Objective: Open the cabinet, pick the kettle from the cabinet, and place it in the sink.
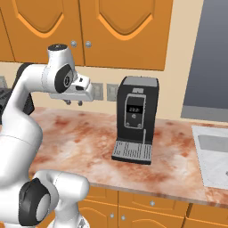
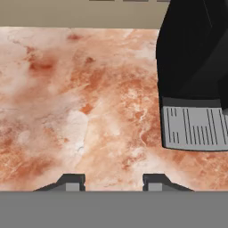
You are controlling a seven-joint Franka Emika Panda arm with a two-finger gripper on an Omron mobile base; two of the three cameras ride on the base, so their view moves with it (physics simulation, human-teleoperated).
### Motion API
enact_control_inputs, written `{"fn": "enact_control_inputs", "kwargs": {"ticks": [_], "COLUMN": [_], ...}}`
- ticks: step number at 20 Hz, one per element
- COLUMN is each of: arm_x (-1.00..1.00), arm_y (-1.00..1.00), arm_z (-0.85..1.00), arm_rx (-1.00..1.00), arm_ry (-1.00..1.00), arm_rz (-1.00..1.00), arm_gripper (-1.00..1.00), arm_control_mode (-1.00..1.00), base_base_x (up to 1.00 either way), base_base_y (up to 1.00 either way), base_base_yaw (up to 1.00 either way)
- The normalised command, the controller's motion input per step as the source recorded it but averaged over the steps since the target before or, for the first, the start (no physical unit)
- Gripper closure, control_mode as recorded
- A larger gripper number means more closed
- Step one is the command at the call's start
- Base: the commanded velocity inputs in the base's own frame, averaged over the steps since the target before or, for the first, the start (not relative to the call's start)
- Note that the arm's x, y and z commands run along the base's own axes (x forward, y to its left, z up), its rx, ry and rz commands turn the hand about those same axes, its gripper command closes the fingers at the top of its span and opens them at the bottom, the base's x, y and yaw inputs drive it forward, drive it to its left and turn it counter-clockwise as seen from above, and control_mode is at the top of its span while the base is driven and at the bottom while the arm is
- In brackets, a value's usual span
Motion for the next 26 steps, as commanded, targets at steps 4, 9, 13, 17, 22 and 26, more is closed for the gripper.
{"fn": "enact_control_inputs", "kwargs": {"ticks": [4,9,13,17,22,26], "arm_x": [-0.06,-0.25,-0.20,-0.18,-0.10,0.00], "arm_y": [0.00,0.00,0.00,0.00,0.00,0.00], "arm_z": [0.00,0.00,0.10,0.23,0.31,0.29], "arm_rx": [0.00,0.00,0.00,0.00,0.00,0.00], "arm_ry": [0.00,-0.14,-0.20,-0.18,-0.17,-0.11], "arm_rz": [0.00,-0.01,-0.12,-0.09,-0.04,0.00], "arm_gripper": [-1.00,-1.00,-1.00,-1.00,-1.00,-1.00], "arm_control_mode": [-1.00,-1.00,-1.00,-1.00,-1.00,-1.00], "base_base_x": [0.00,0.00,0.00,0.00,0.00,0.00], "base_base_y": [0.00,0.00,0.00,0.00,0.00,0.00], "base_base_yaw": [0.00,0.00,0.00,0.00,0.00,0.00]}}
